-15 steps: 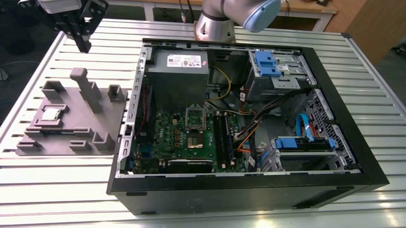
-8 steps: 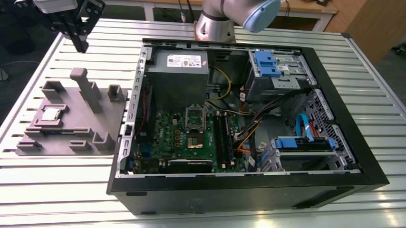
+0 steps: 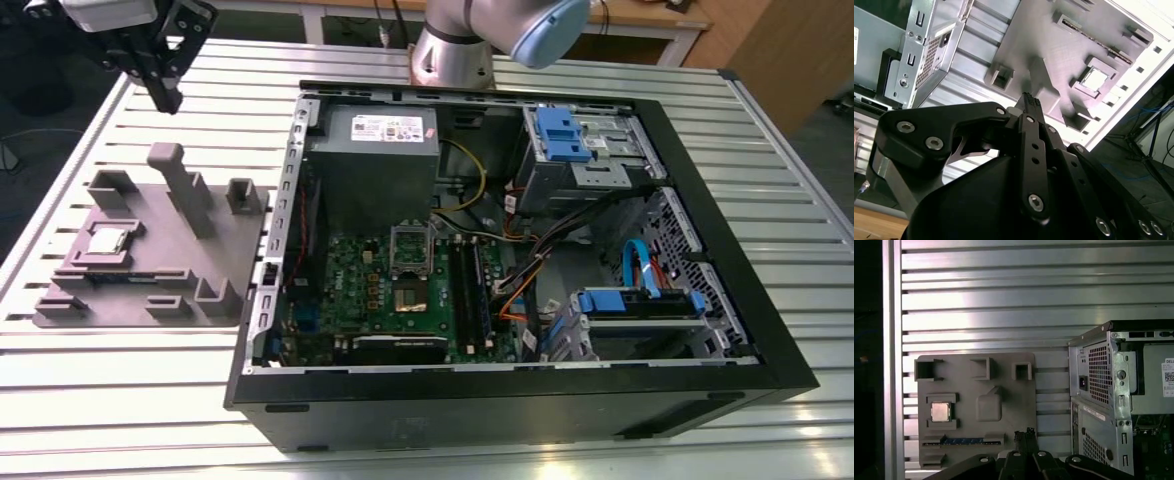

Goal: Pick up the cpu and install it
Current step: 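Reach for the cpu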

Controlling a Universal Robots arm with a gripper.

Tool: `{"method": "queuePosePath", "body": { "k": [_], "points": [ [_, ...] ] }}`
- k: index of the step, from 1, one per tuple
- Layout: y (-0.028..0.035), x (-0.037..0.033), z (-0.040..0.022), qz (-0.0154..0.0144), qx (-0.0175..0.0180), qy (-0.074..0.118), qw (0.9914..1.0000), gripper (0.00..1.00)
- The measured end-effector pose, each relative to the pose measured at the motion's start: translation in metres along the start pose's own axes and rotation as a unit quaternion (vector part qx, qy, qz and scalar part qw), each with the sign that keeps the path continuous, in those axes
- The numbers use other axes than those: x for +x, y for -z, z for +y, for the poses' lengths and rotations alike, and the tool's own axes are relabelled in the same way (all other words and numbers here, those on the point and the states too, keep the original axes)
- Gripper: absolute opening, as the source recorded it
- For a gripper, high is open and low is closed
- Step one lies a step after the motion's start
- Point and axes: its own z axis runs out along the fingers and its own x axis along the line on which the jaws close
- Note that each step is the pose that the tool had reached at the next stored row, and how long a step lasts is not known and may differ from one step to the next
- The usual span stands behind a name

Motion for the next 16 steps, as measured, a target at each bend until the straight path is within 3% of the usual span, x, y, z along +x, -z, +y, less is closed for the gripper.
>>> {"method": "queuePosePath", "body": {
  "k": [6, 16],
  "points": [
    [0.0001, 0.0024, -0.0030, 0.0000, 0.0000, 0.000, 1.00000, 0.10],
    [-0.0002, 0.0129, -0.0039, 0.0000, 0.0000, 0.000, 1.00000, 0.10]
  ]
}}
